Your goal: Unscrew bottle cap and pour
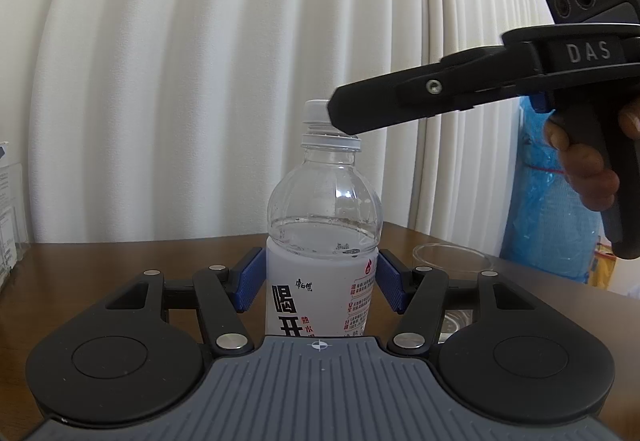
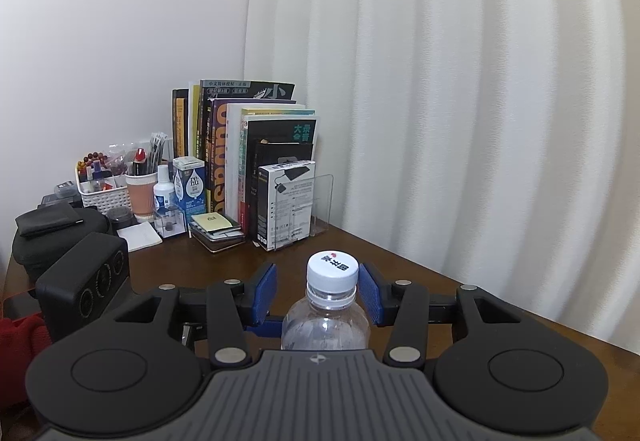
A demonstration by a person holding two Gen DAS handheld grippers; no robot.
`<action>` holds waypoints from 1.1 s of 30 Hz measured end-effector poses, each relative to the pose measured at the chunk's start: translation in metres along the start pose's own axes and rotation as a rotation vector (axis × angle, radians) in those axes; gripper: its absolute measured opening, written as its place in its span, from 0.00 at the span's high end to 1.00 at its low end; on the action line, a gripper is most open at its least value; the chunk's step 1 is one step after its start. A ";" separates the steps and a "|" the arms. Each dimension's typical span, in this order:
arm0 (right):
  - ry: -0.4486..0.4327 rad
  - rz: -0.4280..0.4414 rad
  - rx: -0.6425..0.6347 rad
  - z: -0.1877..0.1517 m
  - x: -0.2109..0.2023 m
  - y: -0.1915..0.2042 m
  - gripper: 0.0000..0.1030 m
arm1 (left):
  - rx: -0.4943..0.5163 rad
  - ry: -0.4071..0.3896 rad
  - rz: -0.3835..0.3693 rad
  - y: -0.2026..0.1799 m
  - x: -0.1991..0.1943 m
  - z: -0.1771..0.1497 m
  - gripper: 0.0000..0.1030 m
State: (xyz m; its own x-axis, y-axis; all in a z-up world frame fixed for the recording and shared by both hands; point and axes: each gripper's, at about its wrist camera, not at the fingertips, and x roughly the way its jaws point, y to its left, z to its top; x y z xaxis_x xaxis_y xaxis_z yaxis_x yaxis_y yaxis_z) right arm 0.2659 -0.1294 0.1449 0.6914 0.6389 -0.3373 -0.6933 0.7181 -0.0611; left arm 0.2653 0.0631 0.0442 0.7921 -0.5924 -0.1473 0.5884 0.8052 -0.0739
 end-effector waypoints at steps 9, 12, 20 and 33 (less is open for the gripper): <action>-0.013 -0.031 -0.010 0.003 -0.006 0.002 0.46 | 0.001 0.000 -0.002 0.001 -0.001 0.000 0.42; -0.011 -0.021 0.006 0.005 0.003 -0.002 0.46 | 0.000 -0.001 -0.002 0.000 -0.001 0.000 0.42; -0.013 -0.010 0.003 0.002 0.006 0.003 0.46 | -0.003 0.000 -0.003 0.001 -0.001 0.001 0.42; -0.004 -0.034 -0.008 0.001 -0.002 0.009 0.45 | -0.003 0.001 -0.002 0.000 -0.002 0.001 0.42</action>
State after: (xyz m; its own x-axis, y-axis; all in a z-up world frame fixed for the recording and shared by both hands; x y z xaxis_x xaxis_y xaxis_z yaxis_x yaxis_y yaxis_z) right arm 0.2591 -0.1240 0.1459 0.7156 0.6148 -0.3315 -0.6707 0.7374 -0.0803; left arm 0.2642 0.0646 0.0455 0.7910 -0.5936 -0.1485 0.5892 0.8043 -0.0770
